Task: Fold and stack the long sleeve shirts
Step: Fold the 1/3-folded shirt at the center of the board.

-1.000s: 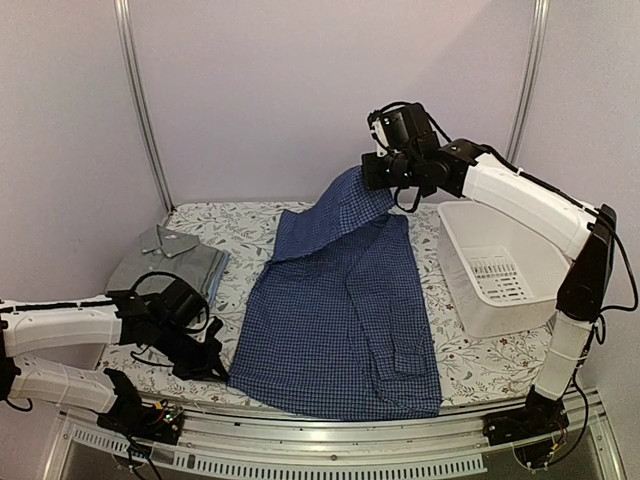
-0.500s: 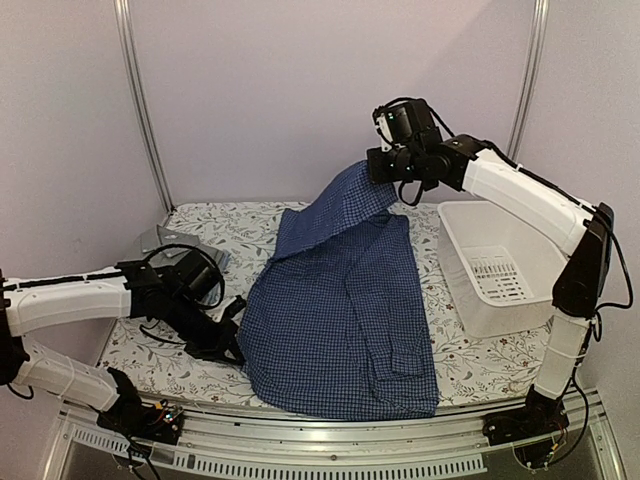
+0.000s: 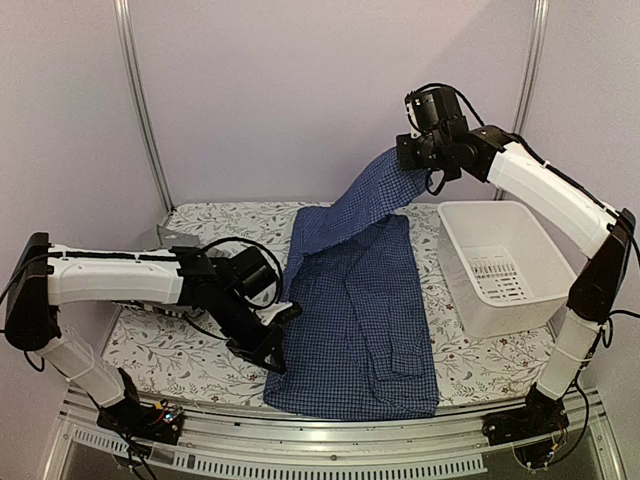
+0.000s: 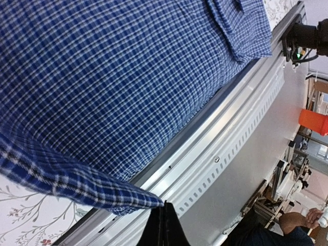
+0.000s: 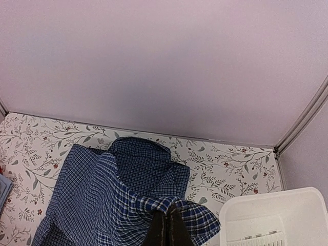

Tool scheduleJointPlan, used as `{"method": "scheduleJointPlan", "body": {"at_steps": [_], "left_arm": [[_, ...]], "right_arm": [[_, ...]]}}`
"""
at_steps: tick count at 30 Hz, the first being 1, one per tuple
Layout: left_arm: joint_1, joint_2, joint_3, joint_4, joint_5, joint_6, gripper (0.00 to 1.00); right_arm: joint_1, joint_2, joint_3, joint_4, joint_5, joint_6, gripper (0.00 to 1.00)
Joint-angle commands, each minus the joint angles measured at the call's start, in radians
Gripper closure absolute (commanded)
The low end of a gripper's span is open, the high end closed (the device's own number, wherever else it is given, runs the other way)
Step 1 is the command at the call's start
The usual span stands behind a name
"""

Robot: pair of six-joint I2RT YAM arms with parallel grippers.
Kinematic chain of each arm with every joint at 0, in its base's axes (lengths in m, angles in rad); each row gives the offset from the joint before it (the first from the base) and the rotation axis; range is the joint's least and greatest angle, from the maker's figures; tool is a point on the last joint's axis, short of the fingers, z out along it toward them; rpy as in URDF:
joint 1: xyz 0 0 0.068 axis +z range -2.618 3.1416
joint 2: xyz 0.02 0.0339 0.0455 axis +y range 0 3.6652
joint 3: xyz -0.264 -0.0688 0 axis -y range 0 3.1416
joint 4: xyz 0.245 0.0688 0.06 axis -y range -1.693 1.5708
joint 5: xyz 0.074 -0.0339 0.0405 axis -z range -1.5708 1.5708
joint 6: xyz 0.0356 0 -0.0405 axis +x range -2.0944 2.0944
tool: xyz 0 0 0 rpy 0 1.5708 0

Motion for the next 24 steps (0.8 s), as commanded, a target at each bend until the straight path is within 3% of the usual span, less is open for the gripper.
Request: {"method": "scheduleJointPlan", "body": {"at_steps": [1,24], "left_arm": [[-0.052,0.070,0.093,-0.007,0.061,0.057,1.00],[-0.149,0.329,0.319,0.043,0.155,0.090,1.00]], "right_arm": [[-0.020,-0.077,-0.027,-0.012,0.075,-0.013,1.00],[-0.031,-0.125,-0.045,-0.040,0.124,-0.028,1.00]]}}
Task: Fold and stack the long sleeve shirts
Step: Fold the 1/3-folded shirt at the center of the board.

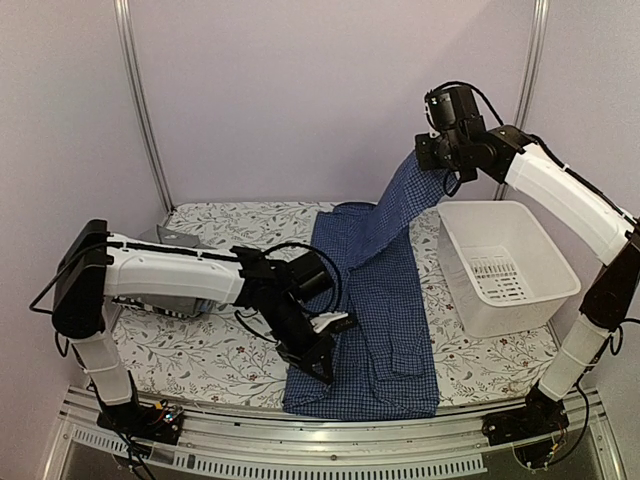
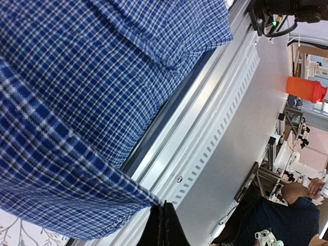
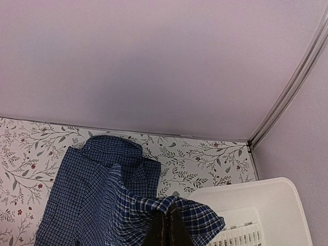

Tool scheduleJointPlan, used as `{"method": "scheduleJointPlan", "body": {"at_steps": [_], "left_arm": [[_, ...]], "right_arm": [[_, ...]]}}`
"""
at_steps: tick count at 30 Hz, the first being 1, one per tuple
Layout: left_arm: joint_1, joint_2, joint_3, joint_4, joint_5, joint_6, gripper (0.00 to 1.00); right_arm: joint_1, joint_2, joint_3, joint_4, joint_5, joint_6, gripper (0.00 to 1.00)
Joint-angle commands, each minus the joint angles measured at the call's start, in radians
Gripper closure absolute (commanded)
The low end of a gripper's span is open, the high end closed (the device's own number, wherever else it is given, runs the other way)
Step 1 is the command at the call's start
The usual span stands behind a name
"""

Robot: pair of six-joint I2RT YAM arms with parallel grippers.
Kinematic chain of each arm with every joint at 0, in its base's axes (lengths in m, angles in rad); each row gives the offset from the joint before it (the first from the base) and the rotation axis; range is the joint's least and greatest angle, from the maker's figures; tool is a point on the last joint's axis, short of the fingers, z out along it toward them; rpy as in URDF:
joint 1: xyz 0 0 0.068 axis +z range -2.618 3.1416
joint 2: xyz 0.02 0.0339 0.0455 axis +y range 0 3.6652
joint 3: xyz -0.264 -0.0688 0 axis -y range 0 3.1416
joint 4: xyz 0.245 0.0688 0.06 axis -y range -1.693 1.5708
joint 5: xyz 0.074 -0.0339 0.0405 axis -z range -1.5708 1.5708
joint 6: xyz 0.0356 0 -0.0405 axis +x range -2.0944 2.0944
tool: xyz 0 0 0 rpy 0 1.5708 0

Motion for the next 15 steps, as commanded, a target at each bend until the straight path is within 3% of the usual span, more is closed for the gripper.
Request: {"method": "scheduleJointPlan", "body": {"at_steps": [1,15], "left_arm": [[-0.025,0.040,0.056,0.021,0.035,0.016,1.00],[-0.053,0.101,0.076,0.066,0.076,0.013,1.00]], "right_arm": [[-0.006,-0.025,0.026,-0.003,0.019,-0.018,1.00],[-0.006,-0.015,0.065,-0.020,0.018,-0.013,1.00]]}}
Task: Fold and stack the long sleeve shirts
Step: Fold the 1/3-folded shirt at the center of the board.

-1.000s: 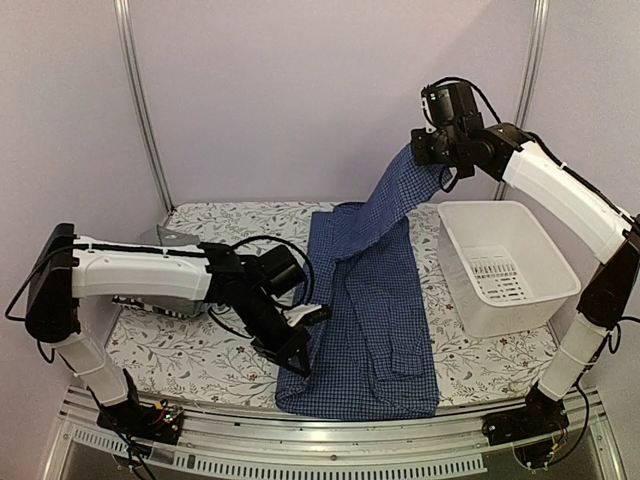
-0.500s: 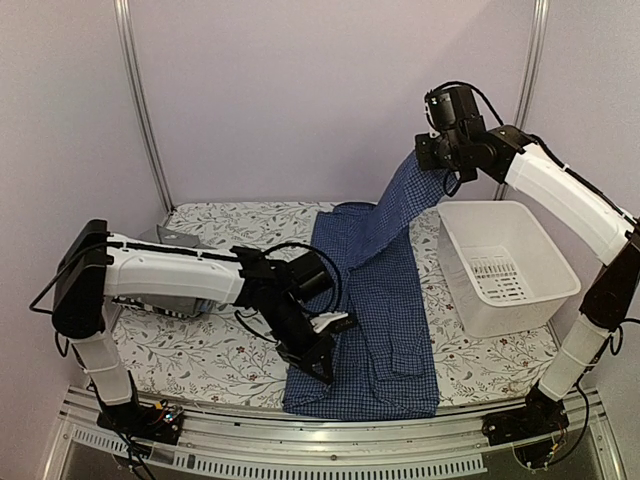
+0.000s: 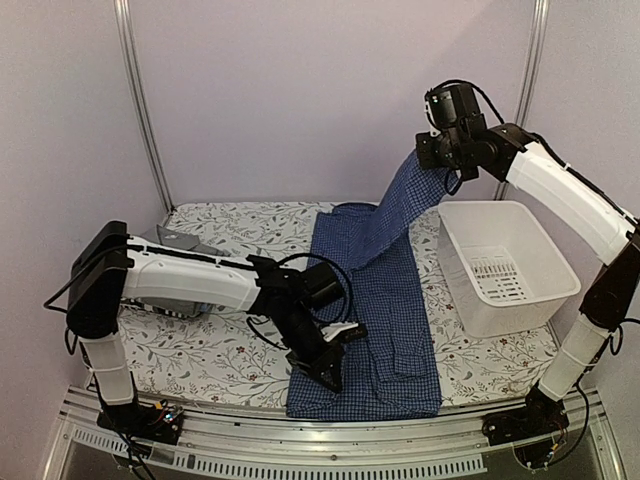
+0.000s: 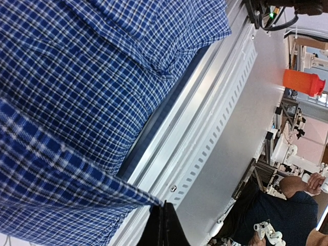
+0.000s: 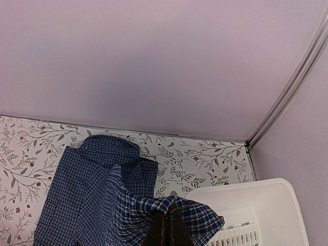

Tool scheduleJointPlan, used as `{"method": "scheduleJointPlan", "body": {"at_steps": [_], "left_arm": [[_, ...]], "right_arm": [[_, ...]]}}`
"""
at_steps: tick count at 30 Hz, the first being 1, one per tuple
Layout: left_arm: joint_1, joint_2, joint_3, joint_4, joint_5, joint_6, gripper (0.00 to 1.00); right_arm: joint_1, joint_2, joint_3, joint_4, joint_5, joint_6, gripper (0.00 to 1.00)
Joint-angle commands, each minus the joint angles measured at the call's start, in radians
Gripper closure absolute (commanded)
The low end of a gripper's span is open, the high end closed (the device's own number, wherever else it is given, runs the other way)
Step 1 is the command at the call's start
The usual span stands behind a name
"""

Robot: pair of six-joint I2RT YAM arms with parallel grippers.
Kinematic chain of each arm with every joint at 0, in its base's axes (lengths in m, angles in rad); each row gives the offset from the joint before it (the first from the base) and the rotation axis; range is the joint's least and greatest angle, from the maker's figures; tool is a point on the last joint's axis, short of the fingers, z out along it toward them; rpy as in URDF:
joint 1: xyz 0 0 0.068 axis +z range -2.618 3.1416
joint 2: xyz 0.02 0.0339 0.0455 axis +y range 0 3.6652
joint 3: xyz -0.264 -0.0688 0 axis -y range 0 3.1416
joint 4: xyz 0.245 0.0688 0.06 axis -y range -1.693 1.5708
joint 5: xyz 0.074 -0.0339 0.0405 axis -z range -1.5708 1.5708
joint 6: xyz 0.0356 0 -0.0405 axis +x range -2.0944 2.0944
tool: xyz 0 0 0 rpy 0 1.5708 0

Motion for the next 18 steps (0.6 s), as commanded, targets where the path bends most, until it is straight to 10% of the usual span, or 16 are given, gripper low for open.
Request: {"method": "scheduleJointPlan", "body": {"at_steps": [1,18], "left_arm": [[-0.022,0.025,0.036,0.026,0.032,0.012,1.00],[-0.032,0.099,0.120,0.039,0.068,0.016,1.00]], "right_arm": [[-0.006,-0.012,0.064,-0.006,0.017,-0.004,1.00],[-0.008,0.058,0.113,-0.022,0.028,-0.024,1.00]]}}
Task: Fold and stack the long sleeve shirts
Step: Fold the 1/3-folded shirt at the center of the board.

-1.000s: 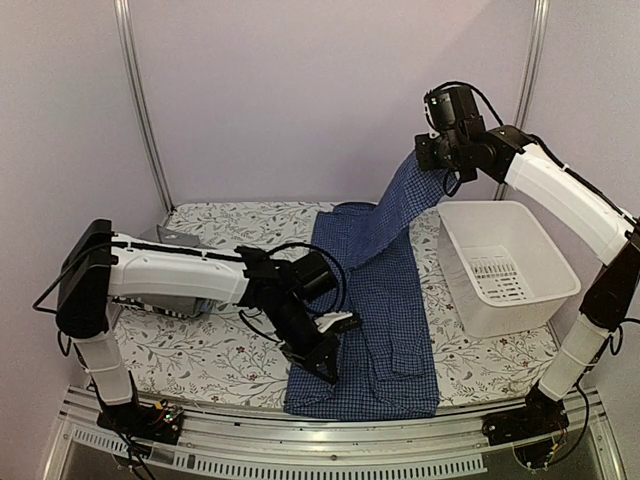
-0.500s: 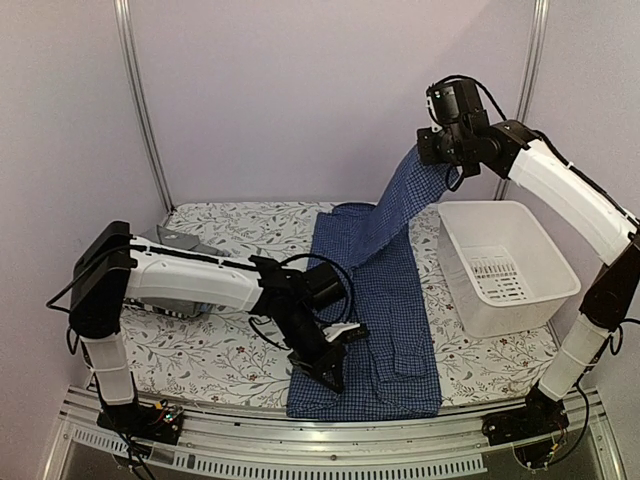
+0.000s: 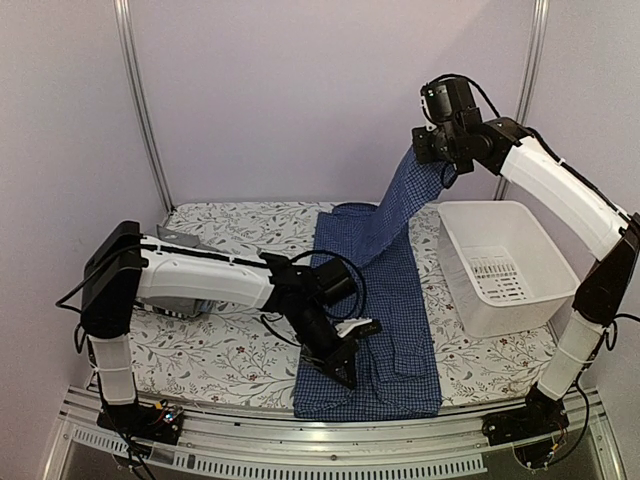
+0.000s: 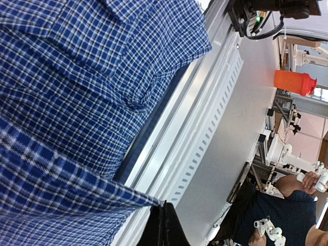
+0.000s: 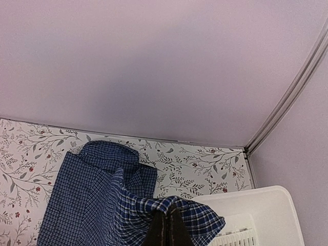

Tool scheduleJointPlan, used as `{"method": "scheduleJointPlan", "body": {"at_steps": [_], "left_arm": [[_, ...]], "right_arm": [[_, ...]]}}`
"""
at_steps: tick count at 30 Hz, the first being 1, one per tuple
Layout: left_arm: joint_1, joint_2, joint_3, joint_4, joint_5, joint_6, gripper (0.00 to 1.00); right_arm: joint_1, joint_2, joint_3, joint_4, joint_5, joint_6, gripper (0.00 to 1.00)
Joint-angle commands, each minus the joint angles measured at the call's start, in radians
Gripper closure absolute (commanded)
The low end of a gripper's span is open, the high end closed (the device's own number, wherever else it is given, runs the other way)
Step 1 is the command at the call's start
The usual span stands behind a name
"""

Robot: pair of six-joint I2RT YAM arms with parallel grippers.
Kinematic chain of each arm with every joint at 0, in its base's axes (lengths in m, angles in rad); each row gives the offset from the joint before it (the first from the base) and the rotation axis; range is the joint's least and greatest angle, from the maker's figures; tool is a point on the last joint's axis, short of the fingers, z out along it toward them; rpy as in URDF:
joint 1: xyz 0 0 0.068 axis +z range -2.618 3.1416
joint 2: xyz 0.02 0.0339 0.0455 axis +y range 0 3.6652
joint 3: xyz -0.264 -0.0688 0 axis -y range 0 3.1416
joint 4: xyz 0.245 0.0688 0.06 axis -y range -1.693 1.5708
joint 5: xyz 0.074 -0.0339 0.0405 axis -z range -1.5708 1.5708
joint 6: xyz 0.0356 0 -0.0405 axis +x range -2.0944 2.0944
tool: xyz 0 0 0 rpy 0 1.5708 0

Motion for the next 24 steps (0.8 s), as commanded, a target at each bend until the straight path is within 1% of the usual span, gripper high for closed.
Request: {"method": "scheduleJointPlan", "body": {"at_steps": [1,11,24], "left_arm": [[-0.023,0.038,0.027,0.028,0.047,0.012,1.00],[-0.023,0.085,0.037,0.060,0.070,0.006,1.00],[-0.018,0.171,0.059,0.114,0.093,-0.005,1.00]], "right_arm": [[-0.007,0.013,0.022,-0.001,0.017,0.001,1.00],[-0.008,-0.008,0.029,-0.025,0.006,0.014,1.00],[-0.005,-0.032,-0.006,-0.077,-0.071,0.086,1.00]]}}
